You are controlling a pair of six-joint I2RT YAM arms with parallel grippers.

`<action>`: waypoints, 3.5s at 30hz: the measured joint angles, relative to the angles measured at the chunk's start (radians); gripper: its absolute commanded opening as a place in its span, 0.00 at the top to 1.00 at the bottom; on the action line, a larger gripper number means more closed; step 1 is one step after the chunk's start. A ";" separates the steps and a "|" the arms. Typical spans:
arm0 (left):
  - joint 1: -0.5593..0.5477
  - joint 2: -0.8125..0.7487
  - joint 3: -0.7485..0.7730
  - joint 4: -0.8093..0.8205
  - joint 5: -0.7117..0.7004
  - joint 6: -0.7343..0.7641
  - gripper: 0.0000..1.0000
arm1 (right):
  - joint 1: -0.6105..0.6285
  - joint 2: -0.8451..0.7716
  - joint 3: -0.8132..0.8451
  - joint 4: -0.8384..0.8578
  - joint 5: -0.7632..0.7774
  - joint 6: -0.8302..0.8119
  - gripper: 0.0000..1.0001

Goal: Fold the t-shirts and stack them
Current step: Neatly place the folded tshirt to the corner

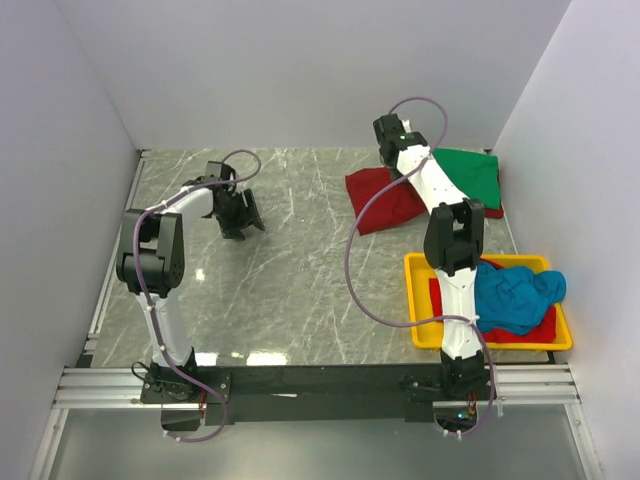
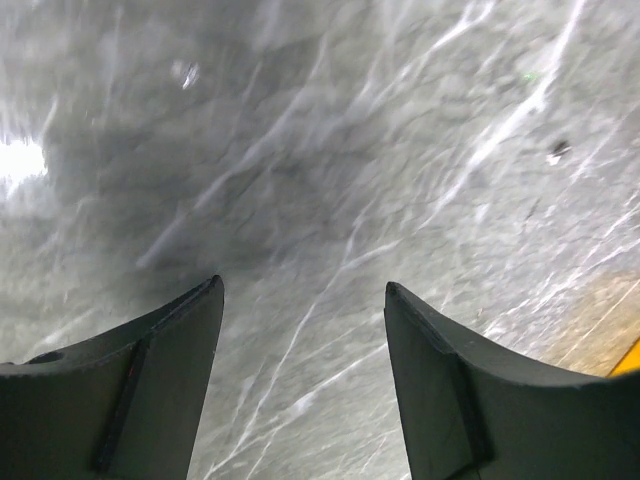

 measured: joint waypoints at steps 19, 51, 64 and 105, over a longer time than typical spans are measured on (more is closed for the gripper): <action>0.005 -0.052 -0.105 0.086 -0.001 -0.094 0.29 | -0.101 0.013 0.166 0.090 0.042 -0.113 1.00; 0.005 -0.049 -0.110 0.103 0.011 -0.095 0.29 | -0.216 -0.047 0.249 0.119 -0.099 -0.058 1.00; 0.006 -0.049 -0.113 0.112 0.022 -0.095 0.29 | -0.256 -0.104 0.221 0.116 -0.189 -0.011 1.00; 0.005 -0.055 -0.116 0.100 0.042 -0.040 0.29 | -0.315 0.045 0.206 0.201 0.075 -0.082 0.99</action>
